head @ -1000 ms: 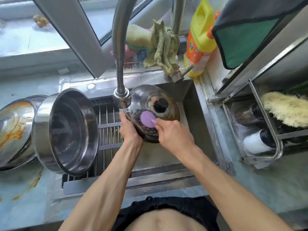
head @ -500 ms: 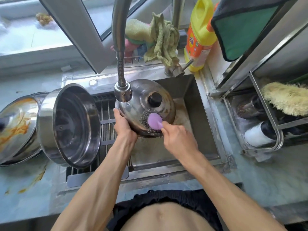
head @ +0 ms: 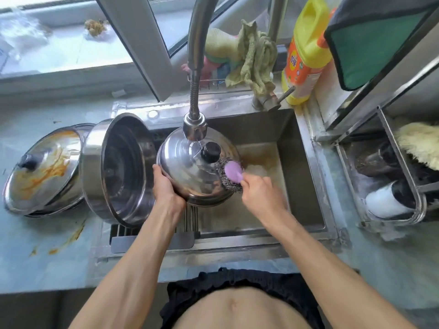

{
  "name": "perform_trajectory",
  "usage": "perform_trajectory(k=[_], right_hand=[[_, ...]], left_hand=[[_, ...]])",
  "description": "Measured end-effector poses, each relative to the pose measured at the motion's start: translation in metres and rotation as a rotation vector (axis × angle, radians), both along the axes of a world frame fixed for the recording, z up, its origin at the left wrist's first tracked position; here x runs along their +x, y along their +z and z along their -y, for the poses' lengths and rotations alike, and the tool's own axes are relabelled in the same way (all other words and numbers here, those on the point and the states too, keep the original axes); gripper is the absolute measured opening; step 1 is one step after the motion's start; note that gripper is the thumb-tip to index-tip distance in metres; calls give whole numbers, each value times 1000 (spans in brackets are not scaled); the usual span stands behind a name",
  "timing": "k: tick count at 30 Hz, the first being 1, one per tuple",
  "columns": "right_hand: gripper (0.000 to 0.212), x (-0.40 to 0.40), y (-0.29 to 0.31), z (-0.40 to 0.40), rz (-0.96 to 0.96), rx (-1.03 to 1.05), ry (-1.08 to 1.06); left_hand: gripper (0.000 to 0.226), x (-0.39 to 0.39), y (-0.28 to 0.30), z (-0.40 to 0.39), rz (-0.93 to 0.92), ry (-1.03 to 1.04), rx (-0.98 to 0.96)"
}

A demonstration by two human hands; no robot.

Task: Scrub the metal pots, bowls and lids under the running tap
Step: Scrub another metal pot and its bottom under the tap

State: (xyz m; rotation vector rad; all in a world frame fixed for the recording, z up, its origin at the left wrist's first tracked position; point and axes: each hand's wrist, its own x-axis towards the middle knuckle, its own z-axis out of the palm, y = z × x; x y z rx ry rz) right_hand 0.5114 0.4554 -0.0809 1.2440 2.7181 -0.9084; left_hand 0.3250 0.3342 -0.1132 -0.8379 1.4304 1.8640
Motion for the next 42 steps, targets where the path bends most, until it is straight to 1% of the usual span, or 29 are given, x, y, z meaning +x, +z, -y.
perform_trajectory(k=[2, 3, 6, 7, 8, 11, 13, 15, 16, 18, 20, 24, 26, 29, 30, 32, 35, 37, 39, 42], right_hand=[[25, -8, 4, 23, -65, 35, 167], [25, -8, 3, 24, -69, 38, 175], [25, -2, -9, -3, 37, -47, -49], [26, -1, -11, -2, 48, -27, -66], [28, -3, -6, 5, 36, 4, -31], [29, -12, 8, 38, -118, 65, 188], [28, -9, 6, 28, -110, 47, 161], [28, -3, 2, 13, -22, 31, 89], [29, -3, 3, 14, -1, 69, 123], [32, -12, 17, 29, -35, 161, 278], [31, -27, 34, 32, -109, 198, 334], [24, -49, 44, -20, -35, 137, 196], [24, -51, 44, -29, -24, 156, 200], [24, -57, 47, -9, 26, 167, 413], [25, -60, 47, -7, 27, 161, 444], [25, -67, 44, -21, 33, 144, 385], [28, -71, 25, -60, 103, 87, 243], [28, -64, 11, -75, 128, 34, 190], [26, -58, -3, -78, 100, -39, 130], [25, -49, -21, -72, 44, -147, -24]], left_hand=[[54, 1, -1, 3, 22, 25, -8], [54, 2, 3, 5, 30, 28, -14], [53, 5, 5, 5, 10, 37, -6], [52, 8, 8, 4, 2, 37, -15], [52, 9, 9, 0, -18, 40, -24], [52, 10, 15, -10, -64, 75, -79], [53, 8, 16, -10, -77, 74, -88], [47, 11, 18, -9, -95, 49, -92], [44, 13, 18, -11, -99, 38, -106], [45, 22, 23, -19, -112, -17, -143], [48, 30, 26, -24, -145, -98, -188], [42, 24, 31, -19, -221, -246, -204], [43, 17, 31, -14, -241, -329, -221], [46, 8, 30, -9, -240, -381, -256], [46, 7, 27, -7, -217, -379, -245], [44, 6, 25, -3, -146, -350, -174], [51, 7, 20, 9, -43, -303, -54], [53, 9, 18, 16, -22, -225, -7], [53, 13, 18, 18, -3, -140, 25], [55, 13, 18, 19, -12, -47, 21]])
